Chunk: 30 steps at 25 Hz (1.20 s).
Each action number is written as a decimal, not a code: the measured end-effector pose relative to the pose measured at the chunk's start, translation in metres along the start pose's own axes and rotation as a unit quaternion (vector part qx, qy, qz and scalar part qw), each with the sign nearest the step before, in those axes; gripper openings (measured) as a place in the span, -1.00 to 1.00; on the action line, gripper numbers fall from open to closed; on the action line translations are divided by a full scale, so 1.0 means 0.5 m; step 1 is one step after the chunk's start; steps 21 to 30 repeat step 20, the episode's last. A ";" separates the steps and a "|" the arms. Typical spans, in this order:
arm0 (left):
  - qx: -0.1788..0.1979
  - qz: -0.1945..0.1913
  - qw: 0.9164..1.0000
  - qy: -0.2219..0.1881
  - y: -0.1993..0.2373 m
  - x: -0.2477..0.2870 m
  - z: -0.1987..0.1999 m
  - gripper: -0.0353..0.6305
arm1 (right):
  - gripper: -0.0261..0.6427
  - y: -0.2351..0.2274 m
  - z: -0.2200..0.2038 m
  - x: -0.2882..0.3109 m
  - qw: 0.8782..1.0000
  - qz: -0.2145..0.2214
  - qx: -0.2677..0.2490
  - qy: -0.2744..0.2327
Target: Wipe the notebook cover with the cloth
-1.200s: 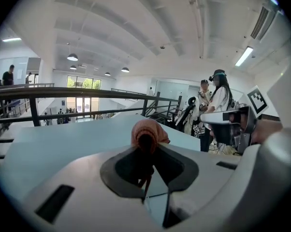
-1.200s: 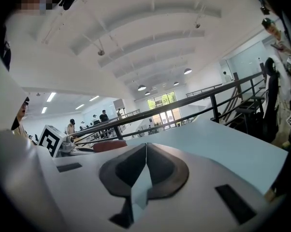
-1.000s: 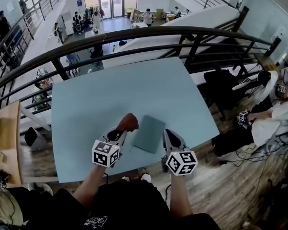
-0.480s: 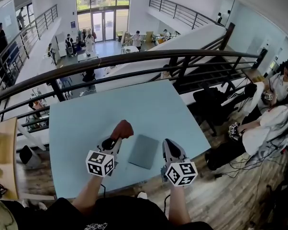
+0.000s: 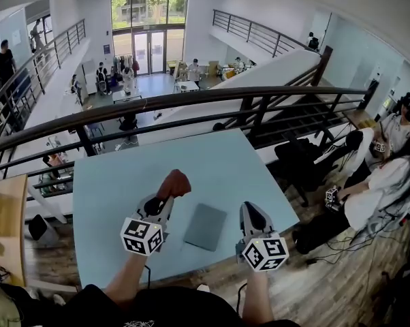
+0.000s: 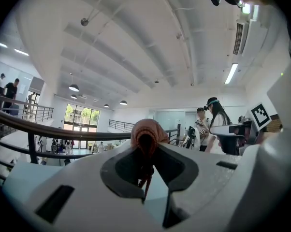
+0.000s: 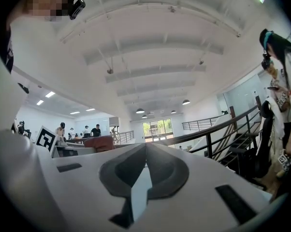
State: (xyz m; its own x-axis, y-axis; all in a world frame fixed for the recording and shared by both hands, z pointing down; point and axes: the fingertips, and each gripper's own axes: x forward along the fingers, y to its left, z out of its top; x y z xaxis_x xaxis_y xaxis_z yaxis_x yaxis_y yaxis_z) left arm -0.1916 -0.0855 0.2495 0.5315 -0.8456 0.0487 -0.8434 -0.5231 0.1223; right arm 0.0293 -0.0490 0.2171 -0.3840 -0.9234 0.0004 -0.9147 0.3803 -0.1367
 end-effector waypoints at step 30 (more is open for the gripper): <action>0.033 -0.020 0.999 -0.013 -0.029 0.014 0.063 -0.68 | -0.90 0.018 0.018 0.018 1.000 0.006 -0.016 0.011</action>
